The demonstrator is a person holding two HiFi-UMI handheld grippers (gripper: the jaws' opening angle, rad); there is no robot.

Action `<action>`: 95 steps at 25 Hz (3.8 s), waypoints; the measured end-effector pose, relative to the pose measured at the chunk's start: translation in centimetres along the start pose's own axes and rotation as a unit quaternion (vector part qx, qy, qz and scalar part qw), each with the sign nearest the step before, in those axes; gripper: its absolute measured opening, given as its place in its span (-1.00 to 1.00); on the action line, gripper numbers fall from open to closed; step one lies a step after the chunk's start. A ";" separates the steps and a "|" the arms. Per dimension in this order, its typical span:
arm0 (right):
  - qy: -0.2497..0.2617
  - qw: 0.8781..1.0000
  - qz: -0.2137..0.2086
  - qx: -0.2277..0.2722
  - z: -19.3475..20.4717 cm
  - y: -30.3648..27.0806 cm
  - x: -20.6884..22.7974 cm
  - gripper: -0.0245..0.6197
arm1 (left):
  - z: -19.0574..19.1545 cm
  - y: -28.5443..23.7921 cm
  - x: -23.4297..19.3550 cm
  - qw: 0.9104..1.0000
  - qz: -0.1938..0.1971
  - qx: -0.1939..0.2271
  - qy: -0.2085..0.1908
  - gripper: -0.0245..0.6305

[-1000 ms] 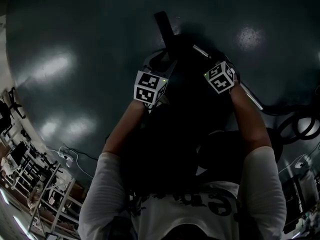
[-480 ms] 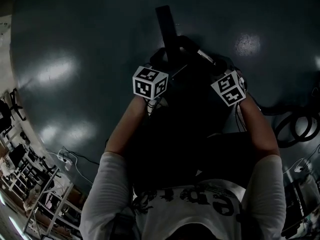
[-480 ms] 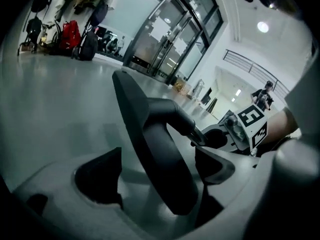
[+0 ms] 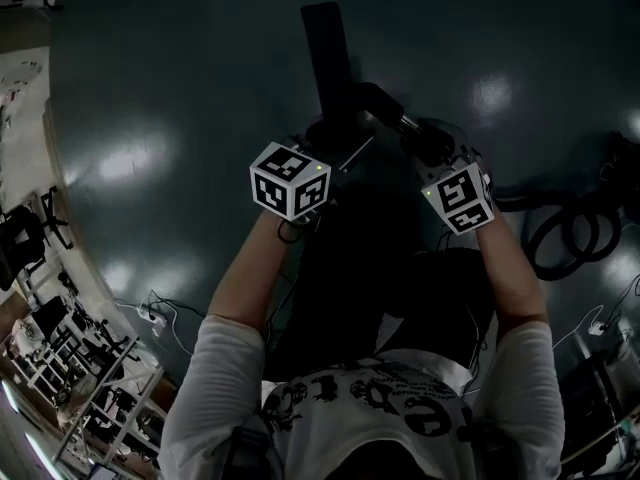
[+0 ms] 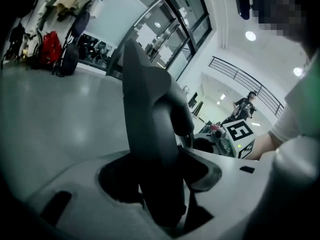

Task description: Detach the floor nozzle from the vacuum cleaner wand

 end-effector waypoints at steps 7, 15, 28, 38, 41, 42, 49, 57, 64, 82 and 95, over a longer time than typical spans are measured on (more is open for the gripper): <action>-0.002 1.000 0.004 0.010 -12.9 15.9 -1.2 -0.37 | -14.0 9.1 15.4 0.998 0.047 -0.013 -0.040 -0.45; 0.002 1.000 0.003 0.031 -25.3 34.5 -3.9 -0.37 | -26.8 19.6 33.3 0.994 0.055 0.024 -0.090 -0.48; 0.038 0.991 0.072 0.102 -35.8 53.2 -10.5 -0.38 | -35.0 32.6 51.7 0.957 0.023 0.171 -0.234 -0.48; 0.040 0.993 0.073 0.088 -33.3 55.7 -14.6 -0.37 | -32.6 35.6 56.3 0.954 0.030 0.174 -0.242 -0.50; 0.027 0.993 0.087 0.072 -31.4 56.0 -14.5 -0.37 | -33.6 36.9 57.2 0.953 0.022 0.202 -0.224 -0.52; 0.025 0.993 0.090 0.071 -31.1 56.2 -14.6 -0.38 | -33.8 37.2 57.4 0.952 0.020 0.203 -0.228 -0.52; 0.018 0.993 0.087 0.072 -30.7 56.5 -13.9 -0.37 | -32.4 36.1 56.6 0.966 0.030 0.189 -0.176 -0.52; 0.016 0.996 0.083 0.041 -28.8 52.5 -12.3 -0.37 | -29.0 33.8 49.7 0.981 -0.003 0.177 -0.080 -0.52; 0.015 0.997 0.072 -0.026 -27.0 41.9 -9.7 -0.37 | -24.9 29.8 38.7 0.989 -0.016 0.143 0.021 -0.51; -0.006 0.987 0.058 -0.151 -15.2 12.9 -2.7 -0.37 | -13.6 17.4 8.1 0.985 -0.058 0.048 0.154 -0.51; 0.029 0.983 0.038 -0.175 -6.8 -8.6 -0.2 -0.37 | -1.7 6.0 -9.1 0.960 -0.057 0.095 0.257 -0.51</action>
Point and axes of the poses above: the fingertips, and each gripper's own axes: y backward along the fingers, x to its right, z out of its underside, the point moved 5 cm from there along y, backward along the fingers, and after that the axes turned 1 degree about -y, right-handed, at the moved point
